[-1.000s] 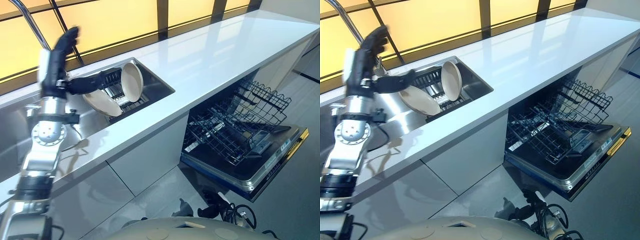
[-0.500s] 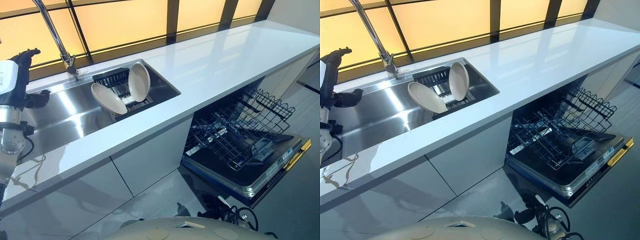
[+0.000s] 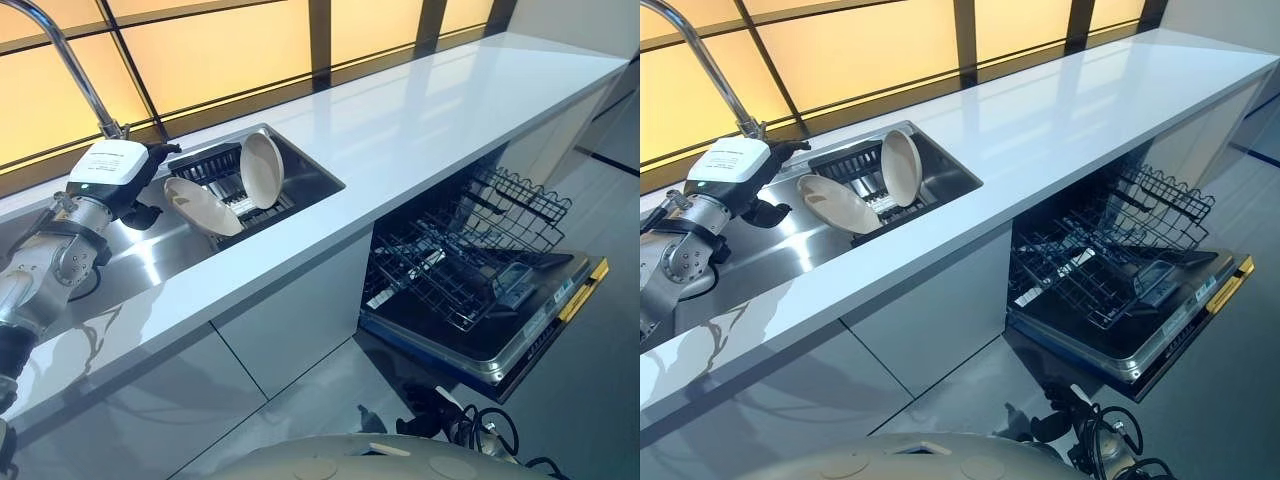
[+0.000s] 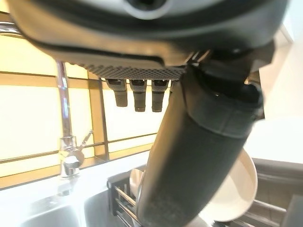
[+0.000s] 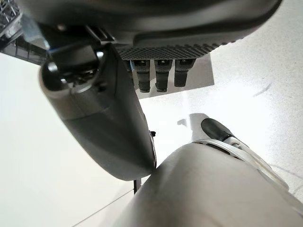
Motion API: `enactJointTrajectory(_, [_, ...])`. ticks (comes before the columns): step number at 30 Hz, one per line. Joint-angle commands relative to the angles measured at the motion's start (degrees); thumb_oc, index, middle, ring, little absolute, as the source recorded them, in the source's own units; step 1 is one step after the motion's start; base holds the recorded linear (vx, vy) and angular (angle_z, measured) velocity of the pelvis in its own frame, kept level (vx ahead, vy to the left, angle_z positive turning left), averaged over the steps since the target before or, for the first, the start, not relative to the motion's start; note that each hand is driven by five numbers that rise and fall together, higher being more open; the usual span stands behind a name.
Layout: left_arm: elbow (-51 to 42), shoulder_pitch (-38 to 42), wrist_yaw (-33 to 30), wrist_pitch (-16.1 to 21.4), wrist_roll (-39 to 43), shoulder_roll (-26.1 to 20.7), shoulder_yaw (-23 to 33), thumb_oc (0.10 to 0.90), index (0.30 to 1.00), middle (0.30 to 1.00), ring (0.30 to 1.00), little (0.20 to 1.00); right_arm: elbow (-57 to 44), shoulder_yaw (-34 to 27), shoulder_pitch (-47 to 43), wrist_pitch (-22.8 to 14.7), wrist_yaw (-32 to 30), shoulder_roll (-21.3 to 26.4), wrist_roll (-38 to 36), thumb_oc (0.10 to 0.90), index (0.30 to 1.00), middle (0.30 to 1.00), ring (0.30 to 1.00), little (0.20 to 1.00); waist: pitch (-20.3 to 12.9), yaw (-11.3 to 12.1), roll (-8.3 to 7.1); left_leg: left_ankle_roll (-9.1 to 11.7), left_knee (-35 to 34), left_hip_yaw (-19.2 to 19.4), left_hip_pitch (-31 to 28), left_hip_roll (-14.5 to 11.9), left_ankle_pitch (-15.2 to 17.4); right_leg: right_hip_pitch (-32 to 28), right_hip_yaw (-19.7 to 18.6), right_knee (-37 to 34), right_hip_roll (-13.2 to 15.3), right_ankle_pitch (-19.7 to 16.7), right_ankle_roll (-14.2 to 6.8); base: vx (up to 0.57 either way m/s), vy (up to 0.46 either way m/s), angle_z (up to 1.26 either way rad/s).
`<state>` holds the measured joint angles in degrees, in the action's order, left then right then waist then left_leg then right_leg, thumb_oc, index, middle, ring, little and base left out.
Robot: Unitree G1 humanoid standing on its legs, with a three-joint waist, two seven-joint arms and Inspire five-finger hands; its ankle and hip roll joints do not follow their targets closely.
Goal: Pick up plates and place into dishwasher.
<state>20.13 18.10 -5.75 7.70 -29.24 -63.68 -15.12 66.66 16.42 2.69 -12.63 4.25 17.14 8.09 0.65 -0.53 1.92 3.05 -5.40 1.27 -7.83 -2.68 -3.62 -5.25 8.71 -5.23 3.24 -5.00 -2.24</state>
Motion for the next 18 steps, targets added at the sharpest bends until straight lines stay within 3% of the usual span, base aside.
enactJointTrajectory(1, [4.8, 12.2, -3.5, -1.1, -0.6, -1.2, 3.1, 0.8, 0.9, 0.9, 0.9, 0.9, 0.6, 2.5, -1.2, -0.8, 0.1, 2.7, 0.8, 0.8, 0.9, 0.9, 0.9, 0.9, -0.2, -0.6, 1.36, -3.3, 0.5, 3.9, -0.1, 5.4, 7.2, -1.1, -1.4, 1.3, -1.4, 6.0, -2.8, 0.03, 0.01, -0.08])
enactJointTrajectory(6, [7.1, 13.4, -1.9, -1.7, -5.1, 0.3, 0.3, 0.8, 0.9, 0.9, 0.9, 0.9, 0.3, 2.7, -1.1, -0.2, -0.5, 2.4, 0.8, 0.8, 0.9, 0.9, 0.9, 0.9, 0.1, -1.4, 1.44, -3.4, 0.7, 4.6, -0.3, 5.4, 7.4, -1.0, -2.2, 1.5, -1.6, 6.0, -2.8, 0.02, 0.005, -0.03])
enactJointTrajectory(14, [10.5, 14.7, 7.9, -4.9, -13.8, 0.1, -3.9, 0.8, 0.9, 0.9, 0.9, 0.9, -0.6, 2.7, -1.4, 0.9, -0.7, 2.8, 0.4, 0.8, 0.9, 0.9, 0.9, 0.9, 0.5, -2.2, 1.65, -3.7, 1.1, 5.0, -0.2, 5.6, 7.6, -0.7, -3.1, 1.6, -1.8, 5.8, -2.9, 0.01, 0.004, -0.07])
enactJointTrajectory(18, [11.1, 15.3, 9.4, -6.1, -15.0, -0.3, -4.4, 0.8, 0.9, 0.9, 0.9, 0.9, -1.3, 2.7, -1.2, 1.5, -0.7, 3.0, 0.6, 0.8, 0.9, 0.9, 0.9, 0.9, 0.9, -2.5, 1.74, -3.8, 1.1, 5.0, -0.2, 5.7, 7.5, -0.6, -3.3, 1.7, -1.9, 5.7, -2.9, 0.0, 0.006, -0.06])
